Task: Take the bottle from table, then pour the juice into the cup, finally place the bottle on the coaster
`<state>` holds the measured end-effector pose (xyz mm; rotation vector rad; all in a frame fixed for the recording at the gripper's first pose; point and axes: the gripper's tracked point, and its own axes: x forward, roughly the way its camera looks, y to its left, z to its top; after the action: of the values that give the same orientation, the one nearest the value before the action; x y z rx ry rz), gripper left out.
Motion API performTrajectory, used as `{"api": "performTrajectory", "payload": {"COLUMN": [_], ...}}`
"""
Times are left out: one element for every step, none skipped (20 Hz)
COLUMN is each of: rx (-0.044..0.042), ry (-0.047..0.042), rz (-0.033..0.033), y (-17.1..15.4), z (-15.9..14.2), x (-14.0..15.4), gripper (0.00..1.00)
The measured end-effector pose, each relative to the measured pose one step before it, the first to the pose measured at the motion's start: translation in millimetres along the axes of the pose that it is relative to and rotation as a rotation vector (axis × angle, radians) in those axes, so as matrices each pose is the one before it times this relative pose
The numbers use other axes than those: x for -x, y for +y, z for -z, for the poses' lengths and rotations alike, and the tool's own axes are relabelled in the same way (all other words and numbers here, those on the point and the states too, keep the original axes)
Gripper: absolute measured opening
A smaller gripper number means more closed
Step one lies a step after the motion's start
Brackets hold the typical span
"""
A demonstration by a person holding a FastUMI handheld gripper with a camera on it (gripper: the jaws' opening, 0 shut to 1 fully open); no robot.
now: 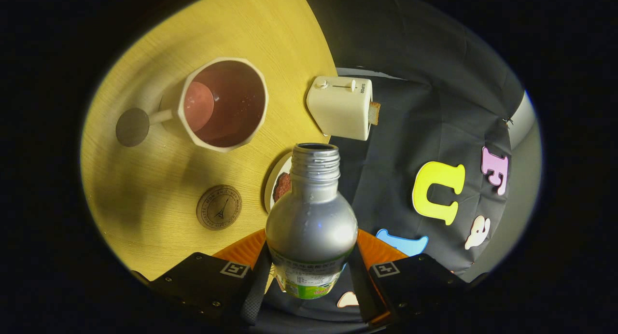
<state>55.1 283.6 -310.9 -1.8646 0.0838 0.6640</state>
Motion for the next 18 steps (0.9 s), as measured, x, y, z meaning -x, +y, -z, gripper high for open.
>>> {"api": "performTrajectory", "payload": {"rx": [0.00784,0.00911,0.00843,0.00781,0.00577,0.00703,0.00481,0.00225,0.00194,0.00345,0.00162,0.00208,0.00269,0.00354,0.00226,0.00225,0.00376,0.00498], "ry": [0.00027,-0.00085,0.00024,-0.00072,-0.00053,-0.0003,-0.0008,-0.00218,-0.00036,0.00085,-0.00161,0.00193,-0.00269,0.00116,0.00013,0.00142,0.00015,-0.00074], "rz": [-0.00034,0.00247,0.00085,0.00038,-0.00122,0.00127,-0.00121,-0.00069,-0.00012,-0.00135,0.00003,-0.00217,0.00151,0.0018,0.00004,0.00052,-0.00063,-0.00115], "y": [0.38,-0.83,-0.55,-0.18,-0.64,-1.25,0.15,-0.42,-0.69,0.65,-1.27,-0.49,-1.5,0.08,-0.87,-0.82,0.49,-0.69], "z": [-0.67,0.08,0.23,0.47,0.66,1.1,-1.51,-0.17,-0.59,-0.04,-0.08,0.6,0.67,-0.83,-0.03,0.62,-0.29,0.16], "x": [-0.71,-0.64,0.23,0.5,-1.46,0.5,-0.01,0.35,-0.47,-0.31,-0.19,1.48,0.43,-0.34,0.62,-0.26,0.54,0.12], "gripper": [0.77,0.77,0.77,0.77,0.77,0.77,0.77,0.77,0.77,0.77,0.77,0.77,0.77,0.77,0.77,0.77,0.77,0.77]}}
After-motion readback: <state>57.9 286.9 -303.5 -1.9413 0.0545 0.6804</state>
